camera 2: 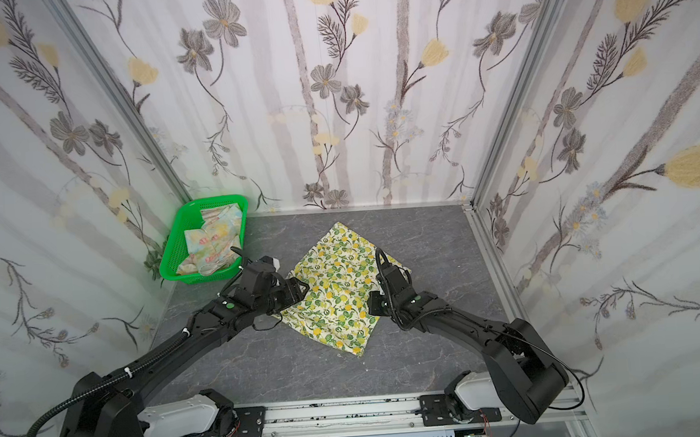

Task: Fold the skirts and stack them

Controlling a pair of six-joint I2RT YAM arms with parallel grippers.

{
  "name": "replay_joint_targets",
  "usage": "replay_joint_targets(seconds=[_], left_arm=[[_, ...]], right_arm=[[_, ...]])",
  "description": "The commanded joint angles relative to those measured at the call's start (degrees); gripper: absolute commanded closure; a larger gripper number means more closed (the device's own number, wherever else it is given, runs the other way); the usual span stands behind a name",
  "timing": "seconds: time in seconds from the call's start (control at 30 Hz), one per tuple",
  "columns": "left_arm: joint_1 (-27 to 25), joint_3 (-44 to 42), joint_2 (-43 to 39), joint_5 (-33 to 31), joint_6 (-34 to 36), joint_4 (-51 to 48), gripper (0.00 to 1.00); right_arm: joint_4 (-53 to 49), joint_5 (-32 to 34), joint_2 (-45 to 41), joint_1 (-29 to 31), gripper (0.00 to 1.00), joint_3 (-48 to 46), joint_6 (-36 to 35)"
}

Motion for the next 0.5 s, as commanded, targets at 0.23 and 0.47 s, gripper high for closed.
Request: replay_joint_targets(seconds=[0.23, 0.47], left_arm=[[2.7, 2.6, 8.7, -2.9, 14.2, -8.5, 0.59], [3.0, 3.8, 8.5, -7.2, 17.4, -10.8, 0.47]], right_arm=[[0.6, 0.1, -1.0, 2.5, 0.74, -1.2, 4.2], [2.3, -1.3, 0.5, 3.2, 0.74, -1.1, 5.4]])
